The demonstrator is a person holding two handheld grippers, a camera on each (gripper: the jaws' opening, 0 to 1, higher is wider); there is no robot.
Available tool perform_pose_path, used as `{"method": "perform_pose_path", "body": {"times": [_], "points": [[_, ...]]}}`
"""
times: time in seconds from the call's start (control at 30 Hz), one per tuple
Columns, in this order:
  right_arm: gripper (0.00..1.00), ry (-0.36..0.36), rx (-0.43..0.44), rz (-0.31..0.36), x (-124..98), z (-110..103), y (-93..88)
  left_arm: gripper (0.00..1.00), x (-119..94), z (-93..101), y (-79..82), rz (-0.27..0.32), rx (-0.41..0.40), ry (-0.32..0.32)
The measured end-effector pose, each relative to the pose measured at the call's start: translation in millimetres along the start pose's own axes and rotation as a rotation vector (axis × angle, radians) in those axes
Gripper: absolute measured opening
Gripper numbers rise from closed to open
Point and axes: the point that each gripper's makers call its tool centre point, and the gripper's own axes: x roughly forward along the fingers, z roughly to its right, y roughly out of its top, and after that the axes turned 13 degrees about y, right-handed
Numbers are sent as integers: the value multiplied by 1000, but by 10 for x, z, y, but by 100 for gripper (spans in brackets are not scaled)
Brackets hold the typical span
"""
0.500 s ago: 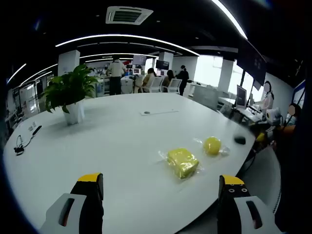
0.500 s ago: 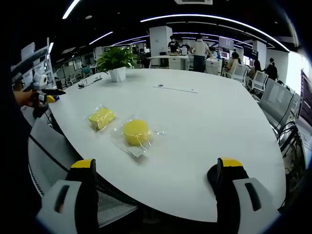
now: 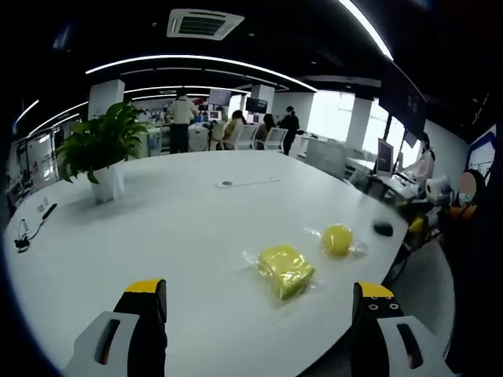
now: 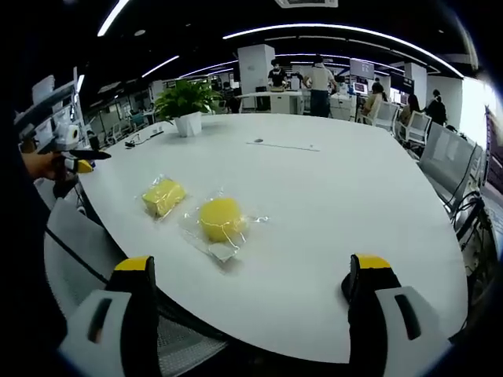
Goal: Compare the silicone blocks by pressing each to a similar depth, holding the contact briefly, and releasing to observe deformation and rebound differences across the visible hardness samples.
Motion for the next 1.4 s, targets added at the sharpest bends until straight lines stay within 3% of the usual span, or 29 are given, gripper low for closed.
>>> {"method": "perform_pose_path", "body": {"times": [0.27,0.57,0.9,1.4], "points": [[96,-8,20,3,3,-38,-78,100,54,-41,-114,-19,-62,4],[97,-9,21,-4,4,-87,-109,100,70,28,-174,-39,-49,-8],[96,-3,32,7,21,-119,-91,100,48,49,-154,-20,-103,-1],[96,-20,38,12,-14,-138,-60,100,87,88,-183,-29,-107,-13]]}}
